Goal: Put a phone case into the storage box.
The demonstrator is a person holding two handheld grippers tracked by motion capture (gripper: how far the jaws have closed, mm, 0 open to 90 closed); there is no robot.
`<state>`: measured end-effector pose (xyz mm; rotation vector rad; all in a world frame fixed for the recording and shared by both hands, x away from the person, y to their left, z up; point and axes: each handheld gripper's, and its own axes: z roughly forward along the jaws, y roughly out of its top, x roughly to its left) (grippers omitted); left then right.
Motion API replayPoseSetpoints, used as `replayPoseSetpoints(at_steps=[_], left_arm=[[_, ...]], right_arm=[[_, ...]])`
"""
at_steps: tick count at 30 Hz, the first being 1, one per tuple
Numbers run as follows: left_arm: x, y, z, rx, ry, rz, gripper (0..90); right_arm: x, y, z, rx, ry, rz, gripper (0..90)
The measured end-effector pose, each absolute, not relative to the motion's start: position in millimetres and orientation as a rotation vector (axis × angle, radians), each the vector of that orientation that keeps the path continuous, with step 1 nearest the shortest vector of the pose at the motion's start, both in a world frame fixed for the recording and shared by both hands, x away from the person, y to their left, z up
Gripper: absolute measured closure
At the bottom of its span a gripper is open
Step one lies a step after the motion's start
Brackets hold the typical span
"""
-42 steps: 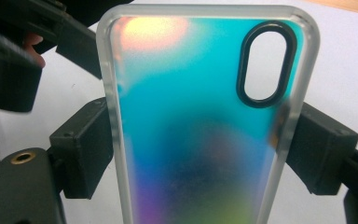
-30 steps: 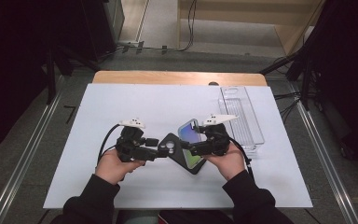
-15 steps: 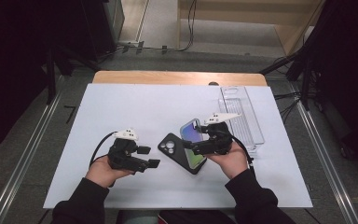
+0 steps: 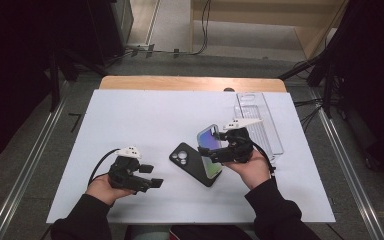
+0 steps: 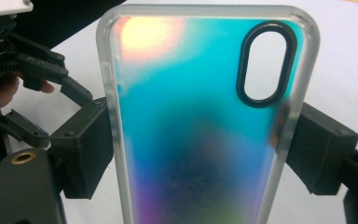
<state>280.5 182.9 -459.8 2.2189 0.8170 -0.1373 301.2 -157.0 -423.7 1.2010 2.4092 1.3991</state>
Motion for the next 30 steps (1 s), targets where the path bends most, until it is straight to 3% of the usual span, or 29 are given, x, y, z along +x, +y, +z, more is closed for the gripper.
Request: replayPoseSetpoints(at_steps=[30], left_arm=[[276.1,206.4,-458.8,2.12,0.996,-0.098,29.4]], right_arm=[[313.7,-204.2,-391.9,1.353,2.192,1.379,15.6]])
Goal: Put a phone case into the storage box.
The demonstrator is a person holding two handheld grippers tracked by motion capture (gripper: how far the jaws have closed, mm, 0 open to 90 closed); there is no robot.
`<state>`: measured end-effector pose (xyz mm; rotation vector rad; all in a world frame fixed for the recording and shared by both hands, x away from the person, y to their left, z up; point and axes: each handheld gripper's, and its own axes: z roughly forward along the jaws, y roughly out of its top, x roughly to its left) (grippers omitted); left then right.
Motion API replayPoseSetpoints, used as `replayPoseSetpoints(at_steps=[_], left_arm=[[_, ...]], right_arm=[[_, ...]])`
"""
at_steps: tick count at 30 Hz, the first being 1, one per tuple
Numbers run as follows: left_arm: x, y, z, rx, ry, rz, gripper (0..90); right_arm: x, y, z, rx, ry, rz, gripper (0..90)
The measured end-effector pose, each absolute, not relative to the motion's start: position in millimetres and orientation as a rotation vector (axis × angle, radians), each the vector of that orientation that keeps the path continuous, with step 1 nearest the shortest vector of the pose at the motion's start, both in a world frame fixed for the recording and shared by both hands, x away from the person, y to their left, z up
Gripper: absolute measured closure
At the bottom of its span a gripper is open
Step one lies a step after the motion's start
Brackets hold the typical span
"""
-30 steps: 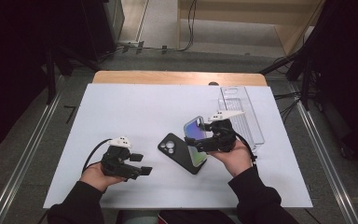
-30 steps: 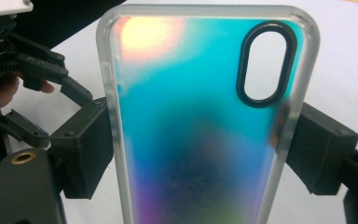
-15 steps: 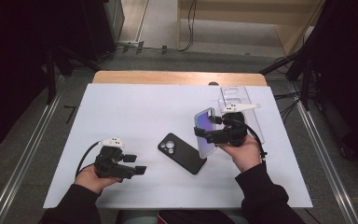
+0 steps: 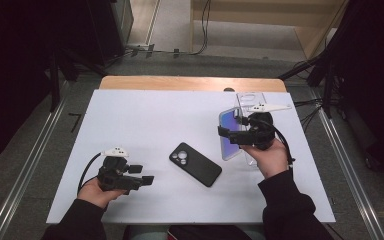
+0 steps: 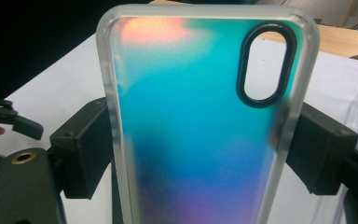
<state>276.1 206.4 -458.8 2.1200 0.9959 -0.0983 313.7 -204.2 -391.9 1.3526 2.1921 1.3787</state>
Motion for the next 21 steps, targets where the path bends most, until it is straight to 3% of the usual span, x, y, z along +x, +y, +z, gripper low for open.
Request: replayPoseSetpoints(at_steps=[21], left_arm=[[270.8,217.2,-461.7,2.105,1.05,-0.109,29.5]], right_arm=[[342.0,-238.2,-385.7,1.438,2.058,1.335,15.6]])
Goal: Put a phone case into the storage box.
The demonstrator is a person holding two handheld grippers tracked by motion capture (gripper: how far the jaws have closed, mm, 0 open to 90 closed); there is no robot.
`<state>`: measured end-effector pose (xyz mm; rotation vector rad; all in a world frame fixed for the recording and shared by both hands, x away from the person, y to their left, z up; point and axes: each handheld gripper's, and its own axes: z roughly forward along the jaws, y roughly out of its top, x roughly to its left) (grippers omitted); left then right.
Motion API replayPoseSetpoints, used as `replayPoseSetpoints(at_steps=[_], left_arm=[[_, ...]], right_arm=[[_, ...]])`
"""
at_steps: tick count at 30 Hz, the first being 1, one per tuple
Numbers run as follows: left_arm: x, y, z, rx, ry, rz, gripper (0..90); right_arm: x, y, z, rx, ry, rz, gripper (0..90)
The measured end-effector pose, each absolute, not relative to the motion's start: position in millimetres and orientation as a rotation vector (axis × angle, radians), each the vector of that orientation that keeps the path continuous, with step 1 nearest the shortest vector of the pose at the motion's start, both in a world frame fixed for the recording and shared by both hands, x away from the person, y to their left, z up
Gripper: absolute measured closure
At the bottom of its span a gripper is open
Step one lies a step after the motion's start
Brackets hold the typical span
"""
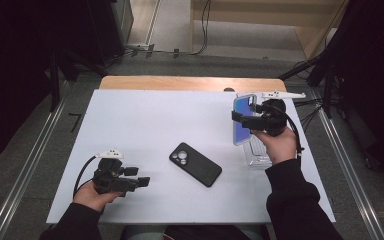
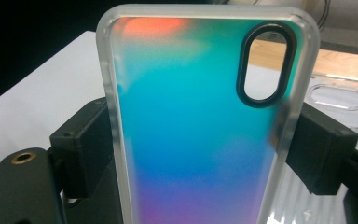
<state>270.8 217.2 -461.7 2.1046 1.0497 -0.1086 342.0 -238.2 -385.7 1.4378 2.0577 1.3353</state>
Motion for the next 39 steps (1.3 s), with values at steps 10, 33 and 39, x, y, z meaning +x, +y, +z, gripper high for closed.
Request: replayPoseSetpoints(at_steps=[10,33,39], left_arm=[[270.8,220.5,-462.5,2.087,1.064,-0.112,29.5],[270.6,220.8,-462.8,2.087,1.066,-0.111,29.5],[270.6,222.5,-462.6,2.075,1.074,-0.111,29.5]], right_arm=[[366.5,-256.4,-379.6,1.5,1.967,1.323,15.6],[426.6,-275.2,-386.3,1.583,1.874,1.163,15.6],[446.1,-278.1,-396.3,1.612,1.846,1.13,15.6]])
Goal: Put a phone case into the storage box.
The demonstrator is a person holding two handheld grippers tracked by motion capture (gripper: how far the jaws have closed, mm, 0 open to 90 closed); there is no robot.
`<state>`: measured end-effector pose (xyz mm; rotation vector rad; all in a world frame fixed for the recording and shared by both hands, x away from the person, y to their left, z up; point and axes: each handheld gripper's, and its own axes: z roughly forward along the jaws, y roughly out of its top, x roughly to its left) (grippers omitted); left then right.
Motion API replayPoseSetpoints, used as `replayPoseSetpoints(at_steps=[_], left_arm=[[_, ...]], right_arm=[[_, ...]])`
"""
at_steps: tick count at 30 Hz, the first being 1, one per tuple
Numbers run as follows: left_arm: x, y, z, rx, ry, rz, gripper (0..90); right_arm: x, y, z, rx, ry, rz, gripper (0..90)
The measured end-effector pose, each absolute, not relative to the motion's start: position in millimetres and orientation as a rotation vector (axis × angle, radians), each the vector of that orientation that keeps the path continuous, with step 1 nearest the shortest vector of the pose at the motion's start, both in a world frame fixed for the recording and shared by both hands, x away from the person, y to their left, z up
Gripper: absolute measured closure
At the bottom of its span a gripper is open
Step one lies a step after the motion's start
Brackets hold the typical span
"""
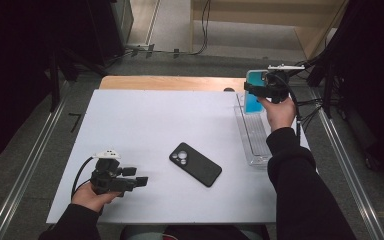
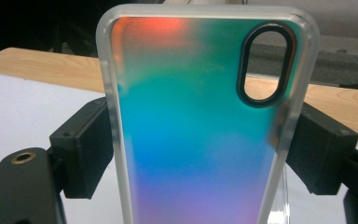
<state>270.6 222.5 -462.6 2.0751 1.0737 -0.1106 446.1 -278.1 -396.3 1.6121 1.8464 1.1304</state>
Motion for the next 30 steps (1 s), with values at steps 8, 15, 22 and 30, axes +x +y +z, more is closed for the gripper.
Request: replayPoseSetpoints(at_steps=[8,15,22,30], left_arm=[[271.4,222.5,-463.4,2.074,1.071,-0.122,29.5],[271.4,224.1,-462.3,2.053,1.077,-0.122,29.5],[271.3,222.9,-462.6,2.056,1.075,-0.127,29.5],[271.6,223.4,-462.7,2.057,1.077,-0.127,29.5]], right_arm=[[462.1,-278.2,-416.7,1.608,1.84,1.098,15.5],[472.6,-277.8,-431.2,1.616,1.832,1.108,15.3],[479.6,-276.9,-443.3,1.655,1.816,1.069,14.9],[485.0,-276.3,-450.5,1.68,1.788,1.082,14.8]])
